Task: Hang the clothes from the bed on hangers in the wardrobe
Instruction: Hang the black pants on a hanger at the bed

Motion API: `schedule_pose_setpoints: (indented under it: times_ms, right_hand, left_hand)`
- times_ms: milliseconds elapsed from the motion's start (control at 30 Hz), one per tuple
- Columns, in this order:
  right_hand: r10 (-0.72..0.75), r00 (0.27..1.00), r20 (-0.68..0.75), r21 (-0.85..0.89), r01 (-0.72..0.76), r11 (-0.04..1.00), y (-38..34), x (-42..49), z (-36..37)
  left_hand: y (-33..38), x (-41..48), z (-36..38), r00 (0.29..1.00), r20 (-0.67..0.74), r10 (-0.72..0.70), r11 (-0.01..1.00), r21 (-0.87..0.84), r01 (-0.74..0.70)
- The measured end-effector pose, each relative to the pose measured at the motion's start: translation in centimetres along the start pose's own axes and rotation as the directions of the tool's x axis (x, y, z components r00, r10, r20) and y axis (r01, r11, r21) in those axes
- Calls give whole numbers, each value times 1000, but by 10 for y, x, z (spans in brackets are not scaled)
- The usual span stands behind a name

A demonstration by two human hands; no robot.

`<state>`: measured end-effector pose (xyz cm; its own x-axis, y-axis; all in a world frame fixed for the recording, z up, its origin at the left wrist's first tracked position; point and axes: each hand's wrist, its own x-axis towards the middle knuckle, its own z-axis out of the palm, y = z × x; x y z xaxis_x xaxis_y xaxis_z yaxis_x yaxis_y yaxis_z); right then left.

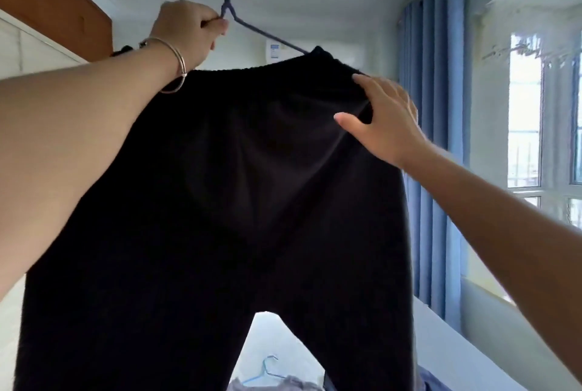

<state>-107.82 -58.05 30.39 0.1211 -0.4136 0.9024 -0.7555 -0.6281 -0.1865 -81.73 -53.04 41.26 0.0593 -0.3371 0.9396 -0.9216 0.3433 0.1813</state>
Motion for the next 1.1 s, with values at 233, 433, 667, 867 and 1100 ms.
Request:
schedule_pose_setpoints:
  times_ms: [233,433,667,867,1100]
  right_hand:
    - [-353,920,170,65,347,936,-67,-87,71]
    - [-329,619,713,110,366,924,-69,-132,116]
    - [-268,915,-302,352,368,861,-71,-57,20]
    - [45,999,-16,114,-43,993,-42,36,-45]
    - [149,846,511,146,-257,955,-53,57,-46]
  left_hand:
    - [31,24,0,996,-46,79,997,23,-78]
    - [56,40,-15,995,-41,86,994,75,-83]
    - [45,33,-3,991,-9,137,990,41,-136]
    - [45,3,21,975,50,215,976,-29,-214]
    - [39,-12,65,980,166,111,984,119,-132]
